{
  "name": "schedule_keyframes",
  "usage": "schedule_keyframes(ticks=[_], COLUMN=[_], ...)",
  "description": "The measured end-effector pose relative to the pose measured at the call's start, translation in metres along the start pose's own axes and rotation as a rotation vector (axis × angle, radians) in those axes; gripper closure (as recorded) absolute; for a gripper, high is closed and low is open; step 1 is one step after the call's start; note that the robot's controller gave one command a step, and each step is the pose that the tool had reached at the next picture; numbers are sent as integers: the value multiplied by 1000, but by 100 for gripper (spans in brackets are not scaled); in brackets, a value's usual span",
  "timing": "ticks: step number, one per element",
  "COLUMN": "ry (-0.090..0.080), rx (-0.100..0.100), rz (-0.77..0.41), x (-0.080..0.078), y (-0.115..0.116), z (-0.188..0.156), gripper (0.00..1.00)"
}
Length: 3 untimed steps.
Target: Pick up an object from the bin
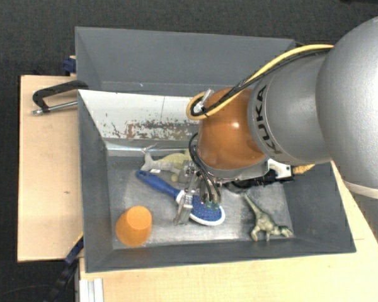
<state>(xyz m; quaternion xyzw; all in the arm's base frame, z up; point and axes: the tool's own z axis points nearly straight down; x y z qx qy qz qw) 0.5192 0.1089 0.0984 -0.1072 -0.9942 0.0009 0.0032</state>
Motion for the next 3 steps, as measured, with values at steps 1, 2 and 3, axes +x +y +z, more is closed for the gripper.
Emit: schedule_keyframes(ticks=[1,2,3], ry=[-2,-3,-15], rx=[-2,-4,-8], rz=[182,183,155], x=[2,2,6], y=[-26,-26,-32], z=[29,29,-103], gripper=[0,100,100])
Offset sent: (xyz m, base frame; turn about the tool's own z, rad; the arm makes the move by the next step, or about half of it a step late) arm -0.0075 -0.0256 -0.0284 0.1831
